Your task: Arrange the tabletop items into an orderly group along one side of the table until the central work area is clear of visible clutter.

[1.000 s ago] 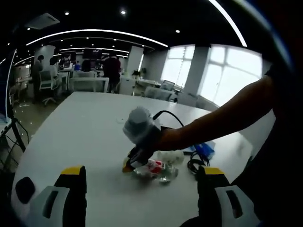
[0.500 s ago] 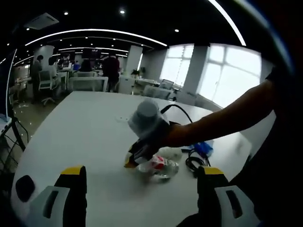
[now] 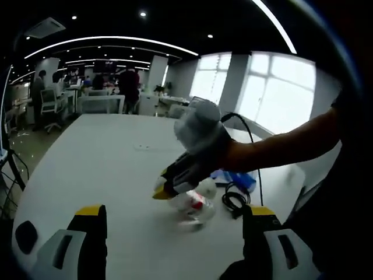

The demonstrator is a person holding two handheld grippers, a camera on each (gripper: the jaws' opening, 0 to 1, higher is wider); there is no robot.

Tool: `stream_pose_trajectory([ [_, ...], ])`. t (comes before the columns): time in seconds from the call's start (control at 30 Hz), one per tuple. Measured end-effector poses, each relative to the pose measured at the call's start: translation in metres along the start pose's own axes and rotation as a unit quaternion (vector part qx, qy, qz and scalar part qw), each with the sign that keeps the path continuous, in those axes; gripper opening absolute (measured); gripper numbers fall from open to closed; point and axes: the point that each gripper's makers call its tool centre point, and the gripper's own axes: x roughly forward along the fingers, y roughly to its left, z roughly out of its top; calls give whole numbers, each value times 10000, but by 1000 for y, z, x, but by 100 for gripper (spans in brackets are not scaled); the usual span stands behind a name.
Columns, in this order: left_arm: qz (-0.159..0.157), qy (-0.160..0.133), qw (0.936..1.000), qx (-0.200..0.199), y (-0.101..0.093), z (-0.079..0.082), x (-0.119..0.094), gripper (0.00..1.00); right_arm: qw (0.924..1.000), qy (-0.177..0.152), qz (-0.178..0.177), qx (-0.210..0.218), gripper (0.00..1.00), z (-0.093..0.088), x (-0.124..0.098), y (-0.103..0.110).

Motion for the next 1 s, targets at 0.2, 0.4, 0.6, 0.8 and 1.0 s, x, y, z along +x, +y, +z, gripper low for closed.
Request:
stream_pose_trajectory([
  [0.2,-147,33,9998,95,-13,1,8,96,9992,-392,-58,17,18,-3,-33,2],
  [0.4,-307,90,9993,203,-27,2,14,96,9974,-675,-201,148,18,-9,-54,-2],
  [0.6,-425,120,9986,289,-37,4,19,96,9952,-891,-336,234,18,-19,-78,-2],
  [0.8,-562,186,9975,380,-50,3,27,96,9931,-1029,-449,332,18,-32,-99,-2],
  [1.0,-690,211,9960,524,-60,7,34,96,9912,-1105,-542,477,18,-42,-112,-2],
])
